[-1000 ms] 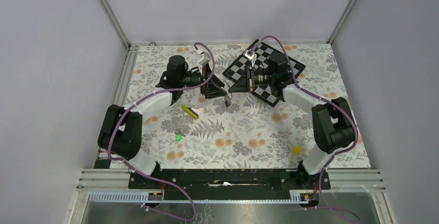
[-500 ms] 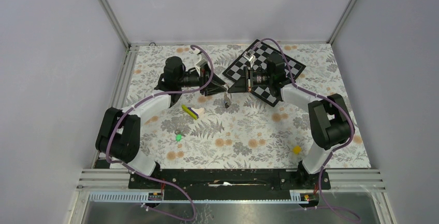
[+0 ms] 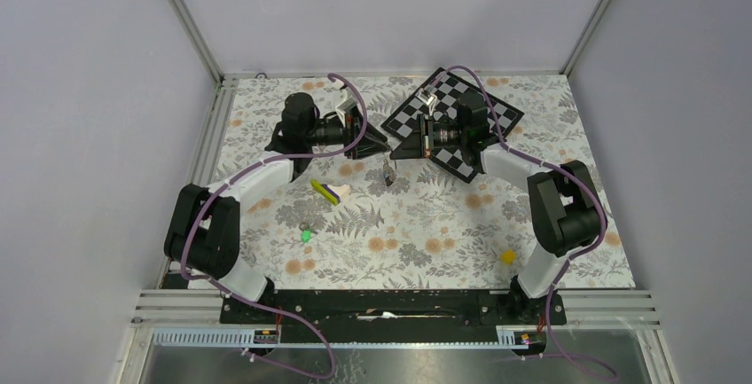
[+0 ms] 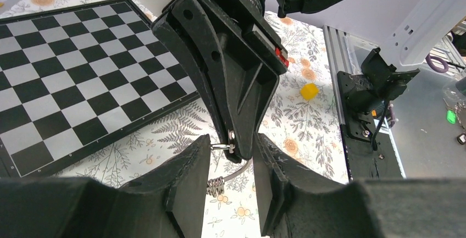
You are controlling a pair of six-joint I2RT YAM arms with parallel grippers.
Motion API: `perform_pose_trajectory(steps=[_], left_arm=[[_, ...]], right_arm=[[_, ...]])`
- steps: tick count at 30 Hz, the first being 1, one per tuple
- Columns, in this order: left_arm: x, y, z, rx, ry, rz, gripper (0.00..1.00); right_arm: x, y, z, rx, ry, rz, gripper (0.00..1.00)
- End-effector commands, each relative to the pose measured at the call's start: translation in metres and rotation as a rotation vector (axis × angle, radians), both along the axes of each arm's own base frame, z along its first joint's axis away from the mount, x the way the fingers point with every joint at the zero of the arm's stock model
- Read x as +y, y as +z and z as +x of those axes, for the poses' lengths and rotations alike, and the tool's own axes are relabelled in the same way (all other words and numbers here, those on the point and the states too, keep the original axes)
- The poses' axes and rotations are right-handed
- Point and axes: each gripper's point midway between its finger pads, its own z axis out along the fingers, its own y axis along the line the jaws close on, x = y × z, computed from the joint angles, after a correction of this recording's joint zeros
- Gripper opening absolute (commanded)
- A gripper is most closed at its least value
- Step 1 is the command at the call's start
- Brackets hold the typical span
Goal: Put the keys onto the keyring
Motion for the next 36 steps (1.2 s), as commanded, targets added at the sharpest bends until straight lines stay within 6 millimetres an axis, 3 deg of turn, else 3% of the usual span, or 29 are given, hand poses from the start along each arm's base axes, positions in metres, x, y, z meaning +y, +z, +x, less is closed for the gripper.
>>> perform_pose_trajectory(steps=[1,13,19,28,36], left_arm=[[-0.006,0.019,0.008,-0.084,0.001,-0.022,0.37],[-0.006,0.012,0.006,-0.074,-0.001,-0.01,0.25],[-0.006,0.007,0.005,-0.066,0.002,-0.004,0.4],[-0.009,-0.005,0.0,-0.087,0.007,-0.008,0.52],[-0.009,-0.01,0.001,-0.102,0.019,-0.011,0.49]], right_arm=[[0.001,0.007,0.005,-0.039,-0.001,0.017,0.0],[0.001,0.003,0.006,-0.031,0.002,0.013,0.0],[0.002,0.006,0.006,-0.04,0.002,0.017,0.0],[0.002,0.008,0.005,-0.042,0.003,0.02,0.0],[0.001,0.009,0.005,-0.041,0.004,0.024,0.0]])
